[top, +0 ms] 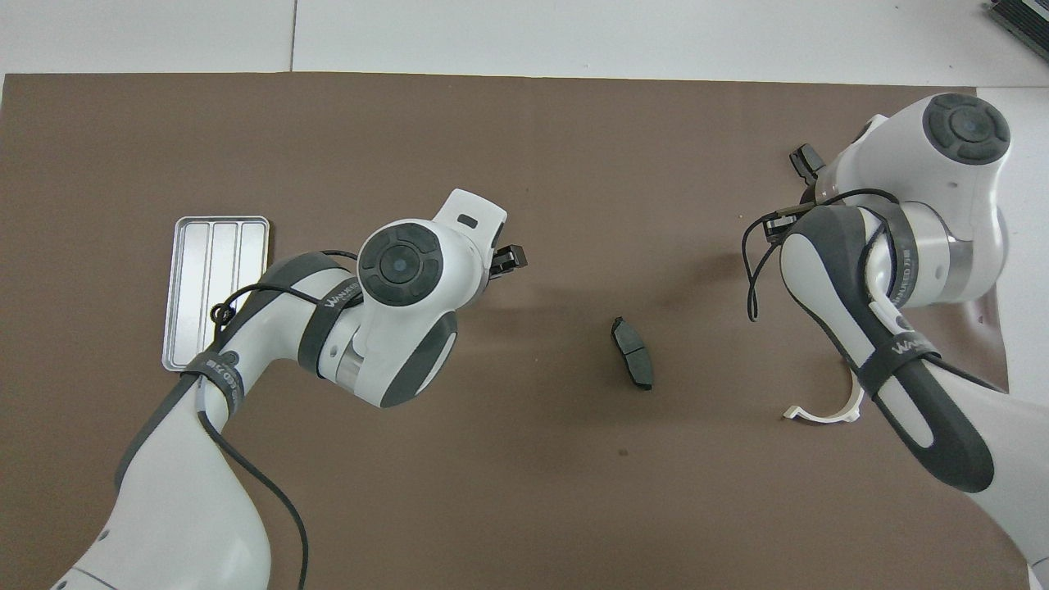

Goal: Place bearing gear from tray to pile

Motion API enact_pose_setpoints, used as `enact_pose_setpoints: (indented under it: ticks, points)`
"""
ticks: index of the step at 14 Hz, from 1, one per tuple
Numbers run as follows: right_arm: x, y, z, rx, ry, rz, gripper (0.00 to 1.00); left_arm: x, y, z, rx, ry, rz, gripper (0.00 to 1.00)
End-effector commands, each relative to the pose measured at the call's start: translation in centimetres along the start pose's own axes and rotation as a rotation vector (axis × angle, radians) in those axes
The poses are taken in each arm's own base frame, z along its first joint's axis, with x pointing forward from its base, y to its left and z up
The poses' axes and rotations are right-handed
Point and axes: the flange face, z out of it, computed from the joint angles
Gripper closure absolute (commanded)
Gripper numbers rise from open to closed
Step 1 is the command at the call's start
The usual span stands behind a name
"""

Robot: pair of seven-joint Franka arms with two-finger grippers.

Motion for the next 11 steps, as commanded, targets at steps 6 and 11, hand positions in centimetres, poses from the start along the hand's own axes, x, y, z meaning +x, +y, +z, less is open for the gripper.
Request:
enact_pose_setpoints:
  ticks: [6, 11]
  points:
    - [-2.1, 1.9, 5.0, 0.03, 0.016, -0.003, 0.19, 13.0, -23.2, -2.5, 0.131, -0.107, 0.168, 0.0]
    - [-0.6, -1.1, 2.5, 0.028, 0.071, -0.02, 0.0, 13.0, -31.9, -1.9, 0.138, -0.157, 0.285, 0.0]
